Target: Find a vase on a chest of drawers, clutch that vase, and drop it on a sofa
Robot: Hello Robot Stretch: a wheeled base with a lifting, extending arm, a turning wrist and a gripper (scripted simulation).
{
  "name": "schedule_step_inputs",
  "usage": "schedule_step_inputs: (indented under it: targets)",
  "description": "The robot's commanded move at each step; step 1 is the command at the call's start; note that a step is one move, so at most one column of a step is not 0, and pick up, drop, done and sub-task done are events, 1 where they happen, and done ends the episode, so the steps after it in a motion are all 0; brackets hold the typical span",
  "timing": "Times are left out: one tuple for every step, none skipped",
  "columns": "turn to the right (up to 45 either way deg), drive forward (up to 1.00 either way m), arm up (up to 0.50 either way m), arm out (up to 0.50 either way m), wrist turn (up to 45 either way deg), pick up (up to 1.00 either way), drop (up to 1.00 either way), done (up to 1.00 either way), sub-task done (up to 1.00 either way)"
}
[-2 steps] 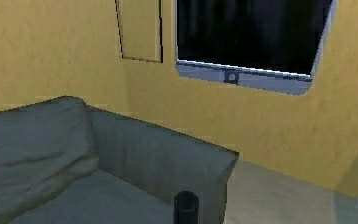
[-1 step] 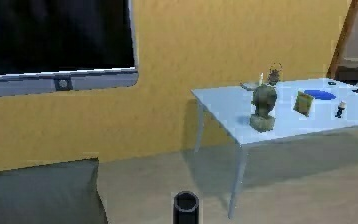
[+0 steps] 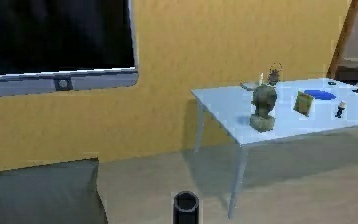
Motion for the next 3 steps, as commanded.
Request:
schedule_step_inputs:
  targets:
    - [-45.0, 0.0, 0.0, 0.0, 0.0, 0.0, 0.0, 0.0, 0.0]
    - [-45.0, 0.0, 0.0, 0.0, 0.0, 0.0, 0.0, 0.0, 0.0]
    - [-45.0, 0.0, 0.0, 0.0, 0.0, 0.0, 0.0, 0.0, 0.0]
